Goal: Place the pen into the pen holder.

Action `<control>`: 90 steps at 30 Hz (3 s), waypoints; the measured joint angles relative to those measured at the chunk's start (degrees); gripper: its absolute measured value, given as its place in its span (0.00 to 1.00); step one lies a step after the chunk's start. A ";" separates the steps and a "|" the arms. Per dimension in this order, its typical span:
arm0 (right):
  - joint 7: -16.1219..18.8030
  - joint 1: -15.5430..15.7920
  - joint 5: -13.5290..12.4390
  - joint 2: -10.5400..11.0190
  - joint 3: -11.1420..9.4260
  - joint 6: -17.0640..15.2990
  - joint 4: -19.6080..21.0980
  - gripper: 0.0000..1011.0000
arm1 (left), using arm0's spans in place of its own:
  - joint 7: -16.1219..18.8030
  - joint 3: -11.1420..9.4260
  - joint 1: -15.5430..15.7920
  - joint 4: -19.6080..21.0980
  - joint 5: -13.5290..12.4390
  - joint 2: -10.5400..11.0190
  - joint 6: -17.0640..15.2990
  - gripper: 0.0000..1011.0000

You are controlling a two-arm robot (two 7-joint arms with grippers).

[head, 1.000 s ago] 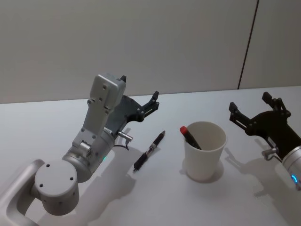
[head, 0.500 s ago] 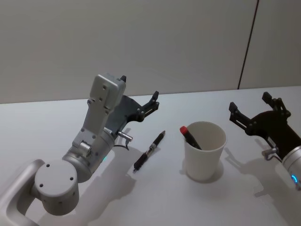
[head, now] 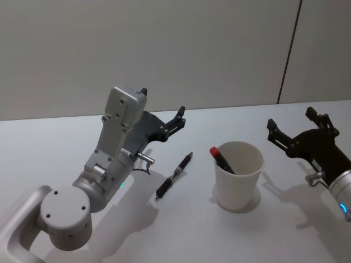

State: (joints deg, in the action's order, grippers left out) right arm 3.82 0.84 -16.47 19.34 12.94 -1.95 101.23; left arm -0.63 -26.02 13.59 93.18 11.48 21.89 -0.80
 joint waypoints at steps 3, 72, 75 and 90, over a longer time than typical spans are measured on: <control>0.00 0.00 0.00 0.00 0.00 0.00 0.00 0.99 | -0.01 0.01 0.00 0.00 0.00 0.00 0.00 0.99; 0.00 -0.01 0.00 0.00 0.00 0.00 0.00 0.99 | -4.85 1.46 -6.16 2.56 13.00 2.77 -12.85 0.99; 0.00 0.00 0.00 0.00 0.00 0.00 0.00 0.99 | -5.18 1.43 -6.16 2.52 13.00 2.70 -13.29 0.99; 0.00 0.00 0.00 0.00 0.00 0.00 0.00 0.99 | -6.29 1.28 -6.13 2.35 12.92 2.52 -14.71 0.99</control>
State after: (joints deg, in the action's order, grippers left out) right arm 3.82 0.84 -16.47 19.34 12.94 -1.95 101.23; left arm -6.91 -24.74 7.46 95.52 24.40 24.41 -15.51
